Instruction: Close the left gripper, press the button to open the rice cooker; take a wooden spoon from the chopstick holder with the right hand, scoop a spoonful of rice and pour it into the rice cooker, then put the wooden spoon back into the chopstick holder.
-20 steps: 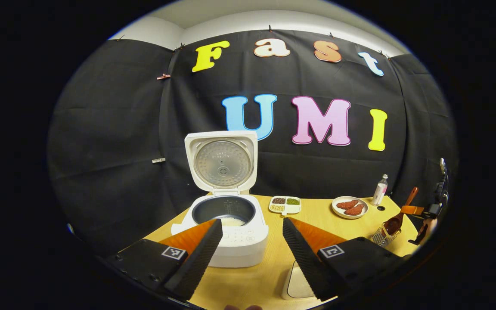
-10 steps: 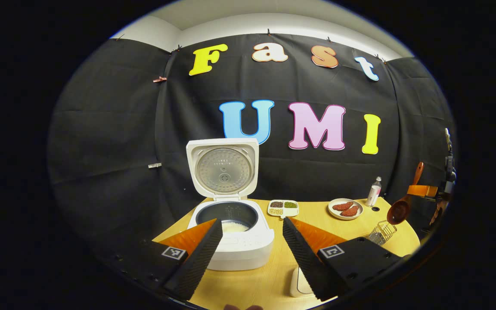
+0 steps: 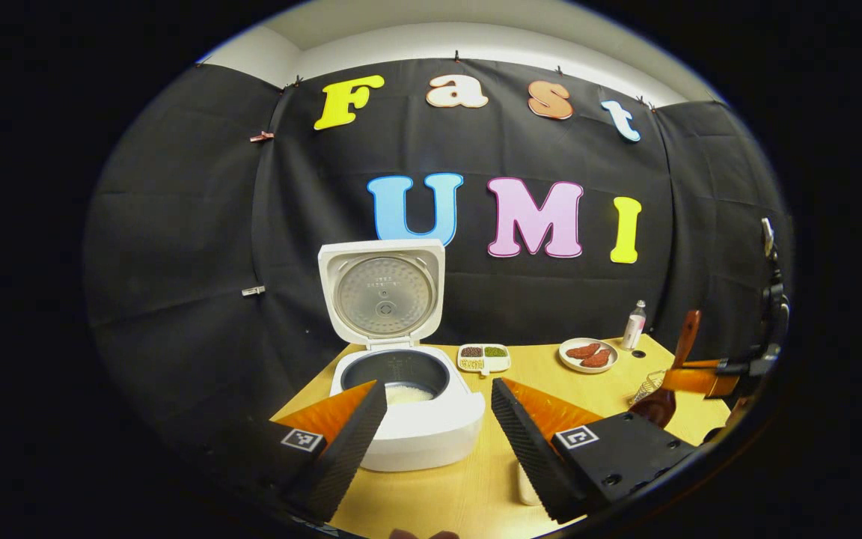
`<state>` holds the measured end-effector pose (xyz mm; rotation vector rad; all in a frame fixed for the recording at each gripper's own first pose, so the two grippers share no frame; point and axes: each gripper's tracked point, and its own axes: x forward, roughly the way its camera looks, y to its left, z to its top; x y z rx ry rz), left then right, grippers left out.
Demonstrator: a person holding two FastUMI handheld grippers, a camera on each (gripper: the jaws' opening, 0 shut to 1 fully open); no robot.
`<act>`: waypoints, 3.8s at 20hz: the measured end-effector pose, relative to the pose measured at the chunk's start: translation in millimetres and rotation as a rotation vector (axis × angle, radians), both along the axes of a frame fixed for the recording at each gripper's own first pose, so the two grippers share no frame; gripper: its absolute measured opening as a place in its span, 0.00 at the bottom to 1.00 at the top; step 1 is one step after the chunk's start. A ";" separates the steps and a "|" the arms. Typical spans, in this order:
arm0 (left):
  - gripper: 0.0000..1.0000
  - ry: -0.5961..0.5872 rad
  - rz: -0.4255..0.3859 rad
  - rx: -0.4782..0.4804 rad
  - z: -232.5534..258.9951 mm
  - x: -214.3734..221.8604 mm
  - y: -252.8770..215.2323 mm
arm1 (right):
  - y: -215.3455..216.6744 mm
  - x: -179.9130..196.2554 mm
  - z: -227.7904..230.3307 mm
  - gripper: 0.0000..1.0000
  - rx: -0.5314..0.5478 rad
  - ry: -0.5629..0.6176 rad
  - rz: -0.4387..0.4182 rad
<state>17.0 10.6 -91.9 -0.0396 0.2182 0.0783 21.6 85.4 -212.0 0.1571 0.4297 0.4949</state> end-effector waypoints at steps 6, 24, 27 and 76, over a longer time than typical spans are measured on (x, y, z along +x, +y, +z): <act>0.97 -0.018 -0.032 -0.004 2.4 -3.0 12.9 | 30.1 -0.7 -64.9 0.10 -0.308 -0.014 0.054; 0.97 -0.015 -0.026 -0.013 -1.0 -6.9 44.0 | 51.7 -28.3 -123.0 0.10 0.221 0.407 -0.357; 0.97 -0.016 -0.023 -0.010 0.2 -6.9 42.9 | 48.7 -21.7 -115.0 0.10 0.380 0.450 -0.398; 0.95 0.010 -0.130 -0.123 -60.1 -25.4 68.1 | 303.4 171.0 115.5 0.10 0.435 0.141 -0.209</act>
